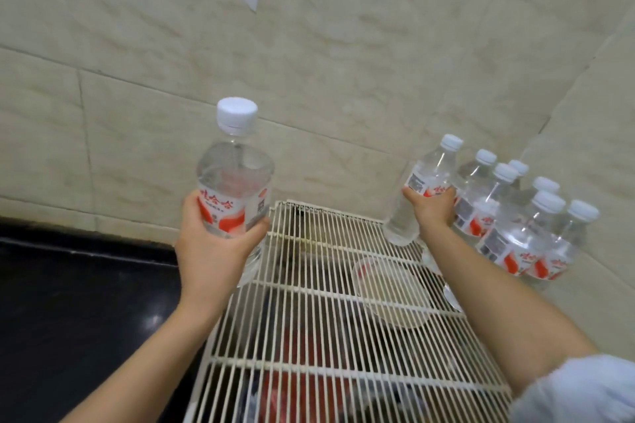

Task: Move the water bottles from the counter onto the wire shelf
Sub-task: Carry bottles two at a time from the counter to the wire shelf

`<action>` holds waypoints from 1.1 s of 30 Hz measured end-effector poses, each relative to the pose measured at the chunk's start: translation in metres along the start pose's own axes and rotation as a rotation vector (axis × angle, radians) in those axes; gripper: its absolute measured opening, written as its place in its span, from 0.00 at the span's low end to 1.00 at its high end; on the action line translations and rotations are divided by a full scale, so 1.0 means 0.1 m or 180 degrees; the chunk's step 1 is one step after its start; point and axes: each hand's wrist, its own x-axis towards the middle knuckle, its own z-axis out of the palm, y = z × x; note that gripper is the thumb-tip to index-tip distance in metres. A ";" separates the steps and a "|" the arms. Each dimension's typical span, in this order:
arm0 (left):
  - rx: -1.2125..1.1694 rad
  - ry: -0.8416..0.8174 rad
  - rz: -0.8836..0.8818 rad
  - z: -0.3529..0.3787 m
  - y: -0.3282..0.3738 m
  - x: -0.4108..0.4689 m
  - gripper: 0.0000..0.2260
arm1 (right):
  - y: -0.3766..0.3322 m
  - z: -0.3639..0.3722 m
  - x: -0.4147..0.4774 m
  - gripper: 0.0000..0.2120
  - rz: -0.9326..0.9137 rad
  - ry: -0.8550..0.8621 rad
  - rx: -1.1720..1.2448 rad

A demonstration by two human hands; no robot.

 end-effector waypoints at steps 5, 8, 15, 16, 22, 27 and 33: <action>0.0072 -0.0219 -0.0052 0.23 -0.08 0.15 0.25 | 0.06 0.07 0.08 0.34 0.0080 0.0135 -0.0103; 0.0141 -0.0392 -0.0067 0.39 -0.10 0.18 0.24 | 0.02 0.11 0.10 0.32 0.0189 0.0148 0.0033; 0.0242 -0.0803 -0.0170 0.79 -0.15 0.25 0.24 | 0.01 0.11 0.20 0.39 0.0448 -0.0185 -0.0302; 0.0273 -0.0869 -0.0165 0.87 -0.15 0.25 0.24 | 0.01 0.10 0.21 0.38 0.0499 -0.0284 -0.0388; 0.0409 -0.1188 -0.0057 1.40 -0.11 0.26 0.24 | 0.04 0.01 0.12 0.17 0.0534 -0.0806 -0.0948; 0.0304 -0.1300 -0.0068 1.86 -0.13 0.20 0.22 | 0.17 -0.22 -0.31 0.14 0.0306 -0.1211 -0.0520; 0.0250 -0.1174 -0.0250 2.41 -0.27 0.14 0.25 | 0.40 -0.65 -0.71 0.19 0.0068 -0.1321 0.0056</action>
